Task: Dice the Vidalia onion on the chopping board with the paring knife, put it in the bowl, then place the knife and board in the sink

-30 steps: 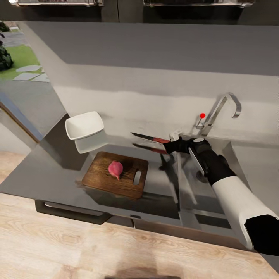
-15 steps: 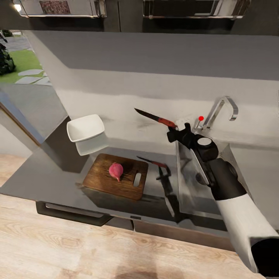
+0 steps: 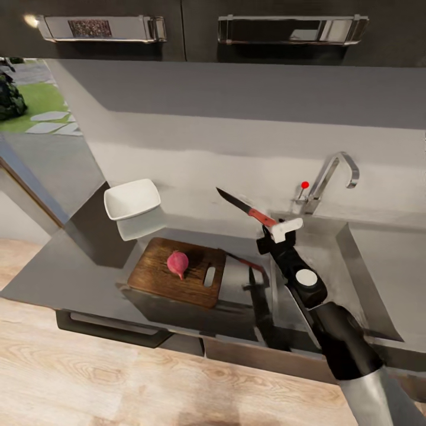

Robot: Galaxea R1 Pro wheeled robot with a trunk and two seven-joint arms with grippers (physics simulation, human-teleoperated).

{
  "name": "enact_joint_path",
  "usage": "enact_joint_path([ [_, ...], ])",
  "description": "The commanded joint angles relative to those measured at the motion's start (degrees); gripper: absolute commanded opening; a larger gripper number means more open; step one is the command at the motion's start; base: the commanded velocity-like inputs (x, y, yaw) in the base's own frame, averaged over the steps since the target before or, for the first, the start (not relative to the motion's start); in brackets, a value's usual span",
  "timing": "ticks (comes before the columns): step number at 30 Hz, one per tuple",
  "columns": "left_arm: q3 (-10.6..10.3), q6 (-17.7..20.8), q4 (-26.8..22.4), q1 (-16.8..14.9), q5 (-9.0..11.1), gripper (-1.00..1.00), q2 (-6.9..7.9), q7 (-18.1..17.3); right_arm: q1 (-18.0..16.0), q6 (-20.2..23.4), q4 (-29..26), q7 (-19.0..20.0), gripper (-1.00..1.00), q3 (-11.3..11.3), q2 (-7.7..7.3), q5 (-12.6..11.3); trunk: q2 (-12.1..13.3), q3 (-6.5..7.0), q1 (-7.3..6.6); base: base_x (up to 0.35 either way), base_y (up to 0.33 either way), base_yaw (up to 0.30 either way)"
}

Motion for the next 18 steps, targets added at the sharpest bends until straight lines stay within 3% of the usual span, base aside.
enact_joint_path([
  [1,-0.1,-0.1,0.2,0.0,0.4,1.00,0.03,0.0,1.1,-0.9,-0.1,-0.2,-1.00,0.1,-0.06,0.3,-0.1,0.02,0.04,0.000,0.000,0.000],
  [5,-0.1,-0.1,0.4,0.0,0.4,1.00,-0.06,0.1,4.0,-5.5,0.0,-0.4,-1.00,0.1,-0.06,0.2,-0.1,0.32,0.04,0.000,0.000,0.000],
  [8,-0.1,-0.1,1.3,0.0,0.4,1.00,-0.05,0.1,6.3,-8.0,0.0,-0.4,-1.00,0.1,-0.08,-1.8,-0.1,0.42,0.04,0.000,0.000,0.000],
  [11,-0.1,-0.2,2.2,0.0,0.4,1.00,-0.04,0.1,6.8,-8.8,-0.1,-0.4,-1.00,0.1,-0.17,-4.1,-0.1,0.45,0.04,0.000,0.000,0.000],
  [18,-0.2,-0.2,2.9,0.0,0.4,1.00,0.05,0.1,7.1,-10.8,1.5,0.4,-1.00,-1.4,0.37,-5.7,-0.1,0.46,0.04,0.000,0.000,0.000],
])
